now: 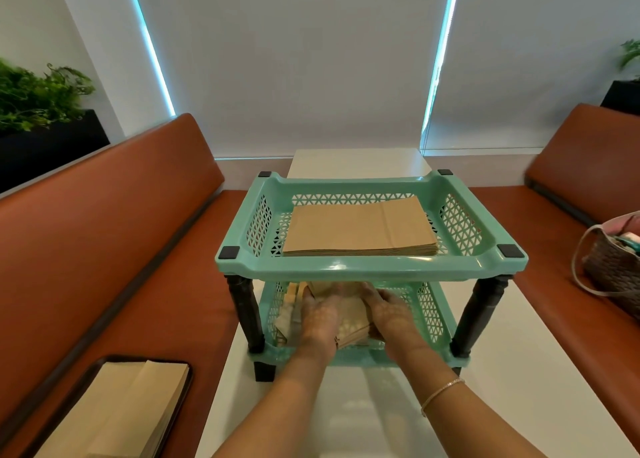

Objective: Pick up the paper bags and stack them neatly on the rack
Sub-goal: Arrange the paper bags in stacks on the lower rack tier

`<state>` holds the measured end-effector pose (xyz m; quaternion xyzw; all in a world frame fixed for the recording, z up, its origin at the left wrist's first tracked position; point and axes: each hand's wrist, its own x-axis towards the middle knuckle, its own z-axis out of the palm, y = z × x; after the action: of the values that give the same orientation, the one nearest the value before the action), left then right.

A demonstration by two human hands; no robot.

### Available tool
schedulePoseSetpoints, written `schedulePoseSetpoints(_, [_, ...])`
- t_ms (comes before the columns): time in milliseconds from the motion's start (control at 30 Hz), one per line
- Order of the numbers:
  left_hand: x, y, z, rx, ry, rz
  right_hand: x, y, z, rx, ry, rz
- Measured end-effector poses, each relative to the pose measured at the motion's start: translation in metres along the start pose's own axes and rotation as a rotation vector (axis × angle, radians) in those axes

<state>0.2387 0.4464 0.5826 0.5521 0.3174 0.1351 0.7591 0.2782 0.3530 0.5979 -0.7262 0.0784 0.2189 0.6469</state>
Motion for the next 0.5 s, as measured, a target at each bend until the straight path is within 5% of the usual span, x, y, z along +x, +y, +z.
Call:
schedulePoseSetpoints(200, [-0.004, 0.000, 0.007, -0.232, 0.141, -0.073, -0.001, 0.005, 0.000, 0.516, -0.036, 0.167])
schedulePoseSetpoints(500, [-0.006, 0.000, 0.010, -0.485, -0.085, 0.029, -0.001, 0.006, 0.003, 0.792, -0.108, 0.208])
